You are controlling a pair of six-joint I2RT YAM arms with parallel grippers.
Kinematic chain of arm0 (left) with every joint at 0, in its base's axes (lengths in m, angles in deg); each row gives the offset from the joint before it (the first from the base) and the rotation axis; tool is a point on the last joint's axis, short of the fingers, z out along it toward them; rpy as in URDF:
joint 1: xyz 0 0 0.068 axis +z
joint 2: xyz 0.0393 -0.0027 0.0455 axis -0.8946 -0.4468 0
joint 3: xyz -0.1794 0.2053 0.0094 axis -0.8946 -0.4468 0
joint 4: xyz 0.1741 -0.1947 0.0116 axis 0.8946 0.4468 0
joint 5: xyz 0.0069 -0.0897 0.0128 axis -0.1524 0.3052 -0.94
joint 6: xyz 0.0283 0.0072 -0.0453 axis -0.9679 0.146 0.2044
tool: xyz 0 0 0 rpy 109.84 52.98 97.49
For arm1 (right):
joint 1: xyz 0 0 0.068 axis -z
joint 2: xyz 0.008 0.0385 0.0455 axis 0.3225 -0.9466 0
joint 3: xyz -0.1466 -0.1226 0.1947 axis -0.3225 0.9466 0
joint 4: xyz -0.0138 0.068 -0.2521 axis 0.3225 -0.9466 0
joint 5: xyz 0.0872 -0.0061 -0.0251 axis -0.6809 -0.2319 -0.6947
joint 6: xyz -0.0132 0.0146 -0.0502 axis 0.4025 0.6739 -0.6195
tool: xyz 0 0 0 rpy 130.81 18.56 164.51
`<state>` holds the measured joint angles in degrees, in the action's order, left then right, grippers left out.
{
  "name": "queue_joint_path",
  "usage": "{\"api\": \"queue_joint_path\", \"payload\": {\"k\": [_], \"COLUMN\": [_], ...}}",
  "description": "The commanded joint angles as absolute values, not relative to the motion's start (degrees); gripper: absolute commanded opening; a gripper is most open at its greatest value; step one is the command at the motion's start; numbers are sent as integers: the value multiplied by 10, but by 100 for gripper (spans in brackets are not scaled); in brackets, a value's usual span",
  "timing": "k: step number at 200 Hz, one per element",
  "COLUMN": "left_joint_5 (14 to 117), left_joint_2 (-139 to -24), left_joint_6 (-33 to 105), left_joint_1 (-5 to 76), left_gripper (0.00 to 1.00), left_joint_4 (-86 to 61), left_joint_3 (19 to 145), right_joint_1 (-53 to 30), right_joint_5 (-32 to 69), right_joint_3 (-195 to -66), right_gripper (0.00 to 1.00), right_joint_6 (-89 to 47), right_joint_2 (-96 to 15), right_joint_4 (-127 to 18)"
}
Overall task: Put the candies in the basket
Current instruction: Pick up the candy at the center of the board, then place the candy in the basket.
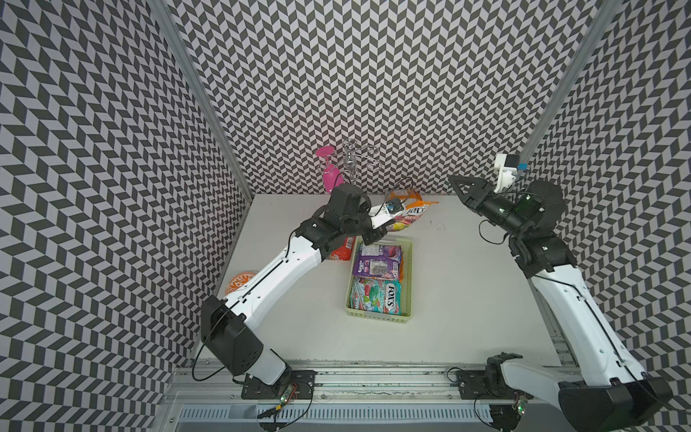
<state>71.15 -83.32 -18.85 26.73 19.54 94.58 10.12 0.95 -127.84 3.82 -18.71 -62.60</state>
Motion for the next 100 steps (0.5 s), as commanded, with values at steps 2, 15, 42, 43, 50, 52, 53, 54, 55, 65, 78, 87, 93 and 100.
{"api": "queue_joint_path", "payload": {"k": [2, 15, 42, 43, 50, 52, 53, 54, 55, 65, 78, 87, 93, 100], "left_joint_5": [681, 676, 633, 632, 625, 624, 623, 623, 623, 619, 613, 597, 584, 571], "left_joint_2": [-795, -789, -784, -783, -779, -778, -778, -777, -777, -768, -758, -756, -756, -757], "left_joint_6": [-278, -302, -316, -316, -314, -314, -314, -313, -313, -309, -310, -311, -311, -309], "left_joint_1": [265, 263, 257, 257, 255, 255, 254, 254, 253, 248, 237, 226, 216, 208], "left_gripper": [0, 0, 0, 0, 0, 0, 0, 0, 0, 0, 0, 0, 0, 0], "left_joint_4": [294, 349, 407, 407, 411, 412, 412, 413, 413, 412, 421, 432, 439, 448], "left_joint_3": [922, 926, 920, 920, 915, 913, 912, 911, 910, 899, 886, 880, 876, 873], "right_joint_1": [104, 104, 104, 105, 105, 105, 105, 105, 105, 106, 107, 108, 109, 111], "right_joint_5": [40, 52, 73, 75, 79, 79, 79, 79, 80, 81, 80, 81, 83, 86], "right_joint_3": [-1256, -1244, -1212, -1212, -1203, -1201, -1200, -1200, -1198, -1187, -1174, -1168, -1164, -1160], "right_gripper": [46, 52, 63, 64, 69, 70, 71, 72, 72, 79, 87, 90, 95, 98], "right_joint_6": [-104, -133, -173, -173, -177, -177, -178, -178, -179, -181, -186, -191, -195, -200], "right_joint_2": [-176, -171, -168, -168, -168, -168, -168, -168, -168, -170, -173, -176, -177, -178], "right_joint_4": [-669, -679, -684, -684, -684, -684, -684, -684, -684, -680, -676, -675, -676, -677]}}
